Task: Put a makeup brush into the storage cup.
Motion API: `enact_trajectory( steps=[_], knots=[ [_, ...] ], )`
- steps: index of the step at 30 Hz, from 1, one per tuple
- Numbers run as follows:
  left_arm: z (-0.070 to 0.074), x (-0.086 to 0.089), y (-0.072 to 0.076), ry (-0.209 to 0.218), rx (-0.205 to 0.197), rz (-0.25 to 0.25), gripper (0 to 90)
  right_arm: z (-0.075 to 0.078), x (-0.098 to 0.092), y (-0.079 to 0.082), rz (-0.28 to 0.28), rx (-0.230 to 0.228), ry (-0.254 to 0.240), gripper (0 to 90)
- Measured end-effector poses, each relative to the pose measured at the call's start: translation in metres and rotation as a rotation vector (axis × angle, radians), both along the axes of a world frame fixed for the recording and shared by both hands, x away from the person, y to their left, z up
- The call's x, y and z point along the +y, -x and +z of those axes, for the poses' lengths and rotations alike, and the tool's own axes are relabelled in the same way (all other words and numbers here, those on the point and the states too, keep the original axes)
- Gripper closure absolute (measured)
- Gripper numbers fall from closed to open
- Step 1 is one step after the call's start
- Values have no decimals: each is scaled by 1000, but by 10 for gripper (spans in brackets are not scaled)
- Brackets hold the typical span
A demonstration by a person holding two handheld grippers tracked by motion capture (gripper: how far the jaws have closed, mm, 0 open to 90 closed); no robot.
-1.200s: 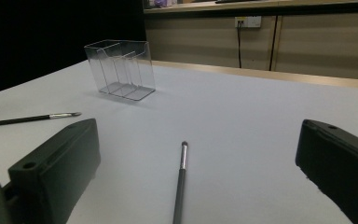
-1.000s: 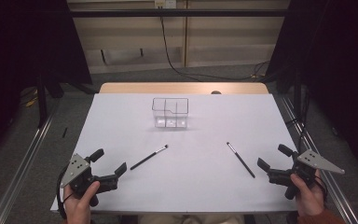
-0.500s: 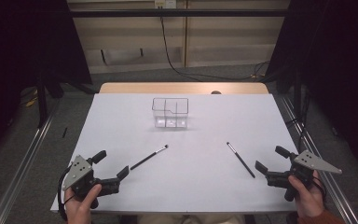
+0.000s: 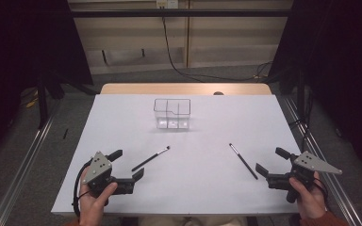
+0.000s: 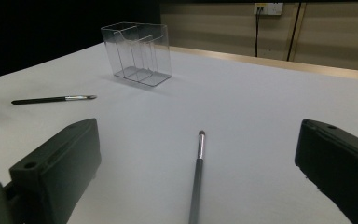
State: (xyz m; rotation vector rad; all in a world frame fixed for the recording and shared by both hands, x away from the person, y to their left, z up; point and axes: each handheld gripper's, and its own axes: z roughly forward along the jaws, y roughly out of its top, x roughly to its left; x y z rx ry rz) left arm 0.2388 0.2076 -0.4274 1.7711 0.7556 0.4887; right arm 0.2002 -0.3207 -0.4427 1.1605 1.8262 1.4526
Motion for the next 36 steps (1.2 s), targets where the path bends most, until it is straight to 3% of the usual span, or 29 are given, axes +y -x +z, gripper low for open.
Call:
enact_trajectory(
  steps=[6, 9, 16, 19, 23, 33, 36],
  knots=[
    [5, -4, -10, -22, 11, -5, 30, 0, 0, -1, 2, 2, -2, 0],
    [6, -6, -16, -6, 30, -10, 37, 0, 1, -1, 4, 1, -1, 0],
    [7, -12, -32, -20, 30, -14, 36, 0, 1, -3, 0, 4, -3, 0],
    [10, -14, -38, 0, 26, -10, 36, 0, 2, -3, 5, 4, -7, 0],
    [14, -17, -46, -36, -6, 11, 33, 0, 2, -4, 7, 4, -2, 0],
    [11, -25, -66, -61, 18, -4, 33, -1, 3, -5, 12, 6, 2, 0],
    [10, -29, -72, -86, 21, -17, 37, 0, 3, -4, 10, 7, -2, 0]
  ],
)
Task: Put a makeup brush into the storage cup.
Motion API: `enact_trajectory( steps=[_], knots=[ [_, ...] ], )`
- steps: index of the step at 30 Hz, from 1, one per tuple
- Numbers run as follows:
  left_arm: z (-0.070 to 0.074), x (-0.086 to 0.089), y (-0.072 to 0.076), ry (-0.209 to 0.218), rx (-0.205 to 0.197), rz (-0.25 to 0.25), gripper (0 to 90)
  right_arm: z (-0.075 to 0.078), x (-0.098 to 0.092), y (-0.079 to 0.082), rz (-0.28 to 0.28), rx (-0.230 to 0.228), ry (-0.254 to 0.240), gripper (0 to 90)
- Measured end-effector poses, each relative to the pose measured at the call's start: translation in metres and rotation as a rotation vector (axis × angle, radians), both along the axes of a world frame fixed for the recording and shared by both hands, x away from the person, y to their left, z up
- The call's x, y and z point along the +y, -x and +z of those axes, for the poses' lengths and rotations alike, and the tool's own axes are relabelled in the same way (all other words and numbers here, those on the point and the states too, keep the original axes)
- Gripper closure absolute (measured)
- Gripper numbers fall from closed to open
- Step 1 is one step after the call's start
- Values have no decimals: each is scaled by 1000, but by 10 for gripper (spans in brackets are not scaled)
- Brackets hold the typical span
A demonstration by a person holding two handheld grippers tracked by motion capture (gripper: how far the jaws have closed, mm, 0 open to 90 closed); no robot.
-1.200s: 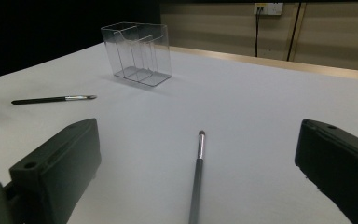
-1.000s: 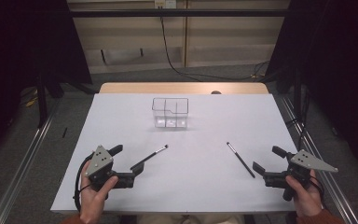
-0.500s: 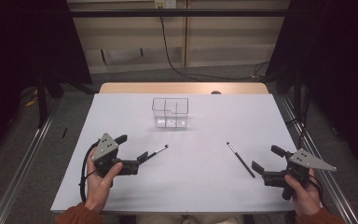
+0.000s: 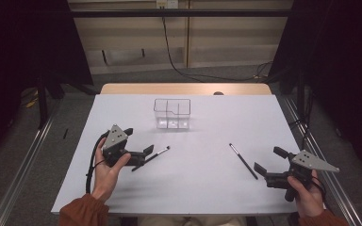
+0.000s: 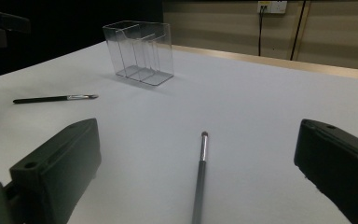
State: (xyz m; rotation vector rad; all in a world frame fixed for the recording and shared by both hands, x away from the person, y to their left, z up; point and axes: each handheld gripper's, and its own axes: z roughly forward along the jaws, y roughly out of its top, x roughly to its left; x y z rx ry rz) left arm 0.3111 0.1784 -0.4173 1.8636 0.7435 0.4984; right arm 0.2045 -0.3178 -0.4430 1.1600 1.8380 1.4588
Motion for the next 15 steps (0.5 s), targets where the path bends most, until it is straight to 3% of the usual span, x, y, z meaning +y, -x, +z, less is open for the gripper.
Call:
enact_trajectory(
  steps=[7, 15],
  knots=[
    [6, -12, -12, -9, -5, -32, 35, 0, 0, 0, 6, 1, -2, 0],
    [4, -17, -23, -46, 35, -46, 36, 0, 1, 0, 8, 1, 5, 0]
  ],
)
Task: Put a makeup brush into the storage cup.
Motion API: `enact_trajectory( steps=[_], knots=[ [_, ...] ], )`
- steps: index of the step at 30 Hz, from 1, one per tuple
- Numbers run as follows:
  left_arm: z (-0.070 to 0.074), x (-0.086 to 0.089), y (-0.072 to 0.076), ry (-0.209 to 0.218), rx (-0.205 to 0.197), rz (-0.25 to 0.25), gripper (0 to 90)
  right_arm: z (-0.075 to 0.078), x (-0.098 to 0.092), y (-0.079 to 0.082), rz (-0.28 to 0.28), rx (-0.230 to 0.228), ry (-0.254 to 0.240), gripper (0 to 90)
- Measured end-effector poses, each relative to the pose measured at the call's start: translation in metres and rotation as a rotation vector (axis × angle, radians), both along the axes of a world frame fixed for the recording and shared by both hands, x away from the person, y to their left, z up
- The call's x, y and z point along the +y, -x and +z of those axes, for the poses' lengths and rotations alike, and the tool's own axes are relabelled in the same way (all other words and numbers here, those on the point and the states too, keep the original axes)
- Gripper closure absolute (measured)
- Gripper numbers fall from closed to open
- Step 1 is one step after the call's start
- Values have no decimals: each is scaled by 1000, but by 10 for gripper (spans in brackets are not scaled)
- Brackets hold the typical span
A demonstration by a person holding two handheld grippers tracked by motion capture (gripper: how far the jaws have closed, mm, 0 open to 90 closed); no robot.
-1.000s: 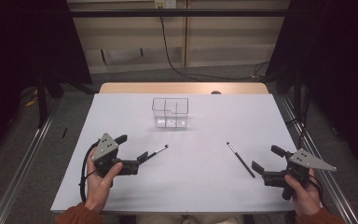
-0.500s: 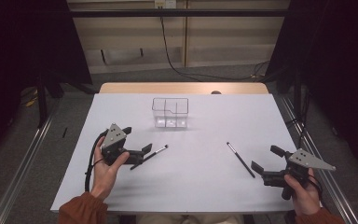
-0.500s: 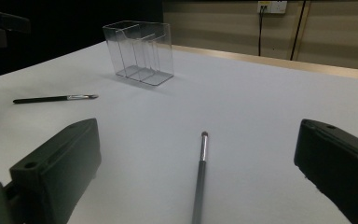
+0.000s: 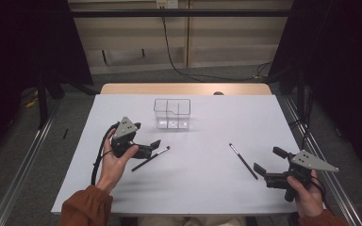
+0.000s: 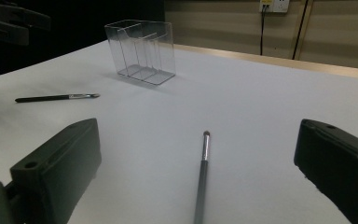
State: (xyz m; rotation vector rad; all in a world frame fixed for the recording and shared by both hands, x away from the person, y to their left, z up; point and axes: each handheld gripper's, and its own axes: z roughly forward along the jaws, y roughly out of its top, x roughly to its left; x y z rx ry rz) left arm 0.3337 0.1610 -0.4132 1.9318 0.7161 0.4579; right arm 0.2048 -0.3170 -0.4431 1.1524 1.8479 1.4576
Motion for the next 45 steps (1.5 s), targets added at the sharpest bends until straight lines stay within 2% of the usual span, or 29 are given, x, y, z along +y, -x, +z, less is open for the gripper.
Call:
enact_trajectory(
  steps=[8, 12, 13, 15, 16, 17, 19, 22, 25, 27, 30, 35, 38, 39, 45],
  knots=[
    [-4, 0, -4, -77, 61, -29, 42, 0, 0, 1, 2, 0, -6, 0],
    [-5, -1, -7, -96, 102, -38, 42, 0, 0, 0, 11, 4, -3, 0],
    [-5, -2, -8, -126, 110, -45, 41, 0, 1, 0, 11, 5, -4, 0],
    [-3, -5, -10, -155, 130, -55, 38, -1, 1, -1, 12, 9, -4, 0],
    [-2, -6, -12, -156, 138, -62, 37, -1, 1, -1, 13, 8, -4, 0],
    [-1, -6, -13, -147, 135, -73, 38, -1, 1, -1, 14, 7, -5, 0],
    [0, -8, -14, -155, 141, -79, 43, -1, 1, 0, 15, 9, -6, 0],
    [1, -10, -16, -208, 156, -89, 40, -1, 1, 0, 18, 7, -8, 0],
    [1, -13, -18, -228, 175, -94, 42, -1, 2, 0, 19, 6, -7, 0],
    [1, -15, -20, -242, 200, -98, 43, -1, 2, 0, 19, 7, -6, 0],
    [0, -20, -25, -295, 247, -116, 50, -1, 2, 0, 20, 7, -2, 0],
    [-3, -26, -28, -349, 278, -141, 70, -1, 1, 1, 19, 10, -4, 0],
    [-7, -29, -29, -369, 319, -151, 72, -1, 1, 0, 17, 17, -7, 0],
    [-7, -29, -31, -404, 328, -167, 75, -1, 1, 0, 15, 20, -8, 0],
    [-11, -38, -37, -459, 401, -188, 97, -2, 2, 0, 21, 21, -3, 0]
  ],
)
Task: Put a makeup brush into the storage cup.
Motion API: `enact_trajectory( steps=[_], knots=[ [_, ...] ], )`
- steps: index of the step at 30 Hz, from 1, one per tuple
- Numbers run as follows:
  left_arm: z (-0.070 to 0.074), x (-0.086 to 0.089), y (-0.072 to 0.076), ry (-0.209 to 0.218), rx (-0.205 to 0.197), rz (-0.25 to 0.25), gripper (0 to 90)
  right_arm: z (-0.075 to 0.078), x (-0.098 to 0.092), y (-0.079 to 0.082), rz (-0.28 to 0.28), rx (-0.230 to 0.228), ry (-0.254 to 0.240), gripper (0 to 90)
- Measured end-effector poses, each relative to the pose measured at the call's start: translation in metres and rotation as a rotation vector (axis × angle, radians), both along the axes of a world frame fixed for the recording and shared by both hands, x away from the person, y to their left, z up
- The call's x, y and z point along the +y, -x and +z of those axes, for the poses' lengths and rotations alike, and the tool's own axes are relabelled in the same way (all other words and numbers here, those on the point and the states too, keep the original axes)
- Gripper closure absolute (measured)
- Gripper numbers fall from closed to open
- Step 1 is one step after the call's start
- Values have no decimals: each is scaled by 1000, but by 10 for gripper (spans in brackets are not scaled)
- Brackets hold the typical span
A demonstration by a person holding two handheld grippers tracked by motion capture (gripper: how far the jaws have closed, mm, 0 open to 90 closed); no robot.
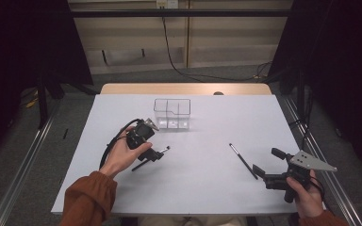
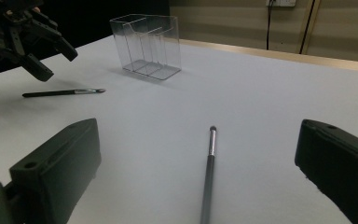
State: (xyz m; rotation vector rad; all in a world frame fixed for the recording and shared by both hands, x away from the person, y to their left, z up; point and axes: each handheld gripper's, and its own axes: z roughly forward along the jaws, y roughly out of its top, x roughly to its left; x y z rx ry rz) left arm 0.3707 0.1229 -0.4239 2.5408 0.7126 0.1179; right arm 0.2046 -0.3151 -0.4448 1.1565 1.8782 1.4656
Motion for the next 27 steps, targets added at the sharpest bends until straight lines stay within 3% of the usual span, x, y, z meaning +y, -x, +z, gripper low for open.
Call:
enact_trajectory(
  steps=[3, 10, 18, 22, 24, 27],
  knots=[
    [-3, -2, -4, -42, 15, -9, 98, -1, 1, -1, 5, 4, 4, 0],
    [-12, -4, -14, -71, 73, -21, 75, -1, 1, -1, 8, 11, 3, 0],
    [-14, -7, -16, -126, 99, -42, 73, -2, 1, -1, 12, 20, 9, 0],
    [-14, -10, -16, -154, 99, -48, 123, -2, 2, -1, 14, 23, 8, 0],
    [-13, -11, -17, -160, 98, -55, 205, -2, 2, -1, 15, 25, 9, 0],
    [-12, -14, -19, -184, 103, -48, 255, -2, 2, -1, 16, 24, 11, 0]
  ],
)
